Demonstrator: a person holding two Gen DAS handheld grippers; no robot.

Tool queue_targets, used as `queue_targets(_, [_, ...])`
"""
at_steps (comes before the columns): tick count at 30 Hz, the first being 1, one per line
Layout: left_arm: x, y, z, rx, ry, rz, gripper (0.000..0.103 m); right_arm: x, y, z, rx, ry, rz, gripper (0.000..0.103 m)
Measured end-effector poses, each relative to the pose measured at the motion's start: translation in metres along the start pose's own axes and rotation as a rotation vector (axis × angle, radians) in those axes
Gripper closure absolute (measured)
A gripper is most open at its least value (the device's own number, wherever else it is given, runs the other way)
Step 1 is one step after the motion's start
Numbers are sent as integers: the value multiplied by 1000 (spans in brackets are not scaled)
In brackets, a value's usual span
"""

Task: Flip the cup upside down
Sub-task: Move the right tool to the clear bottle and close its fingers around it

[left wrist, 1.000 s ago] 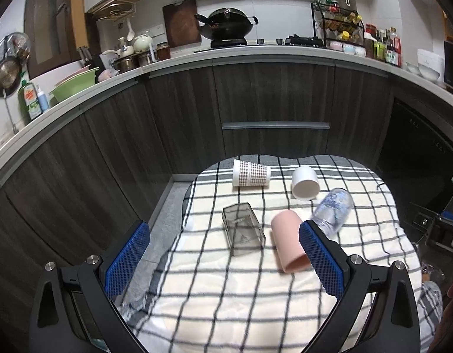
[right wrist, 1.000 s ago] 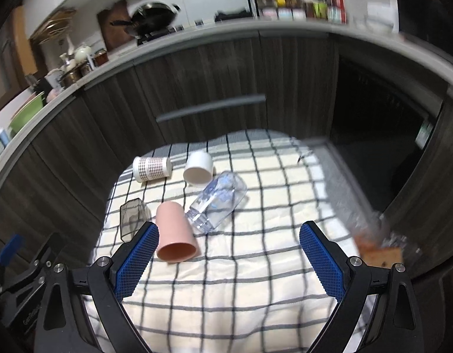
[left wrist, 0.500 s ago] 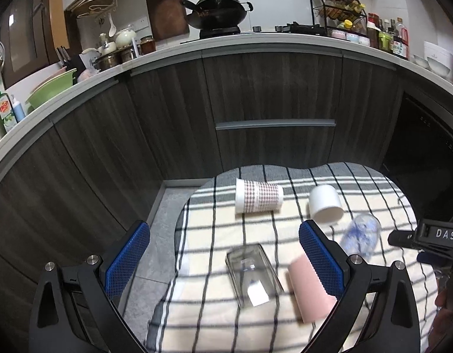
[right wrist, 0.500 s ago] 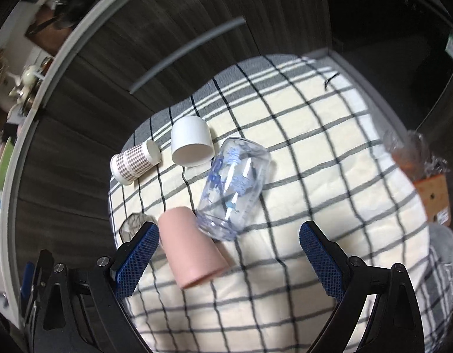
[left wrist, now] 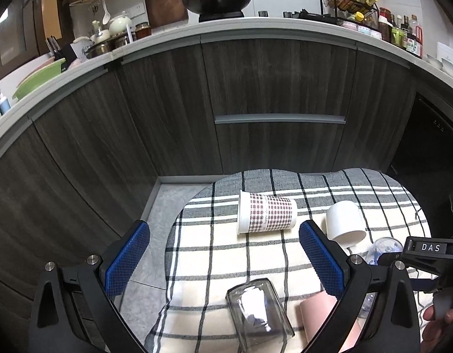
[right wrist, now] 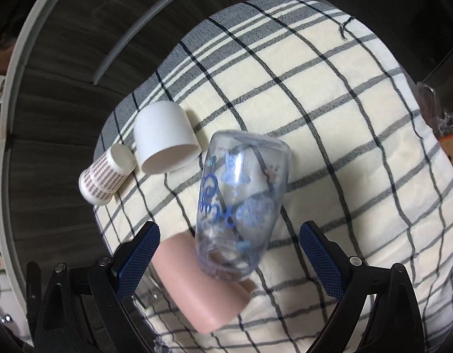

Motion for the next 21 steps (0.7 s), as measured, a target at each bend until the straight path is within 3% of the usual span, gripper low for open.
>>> queue_targets(11, [5, -2, -31, -33, 4, -6, 0, 1, 28, -27, -9, -36, -40, 17])
queue_targets(16, [8, -5, -36, -44, -3, -7, 0, 3, 32, -41, -32, -67, -46, 30])
queue_targets(21, [10, -9, -36, -55, -7, -9, 0, 4, 31, -44, -25, -69, -14, 31])
Point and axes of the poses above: each gripper's, at about its wrist camera, not at the fingertips, and z roughly against the way its jaws point, x to its right, y to its top, the point moved 2 cm from there along -z, roughly the way its jaws point, and after that the axes turned 8 degrees about y, right-handed, at the moved point
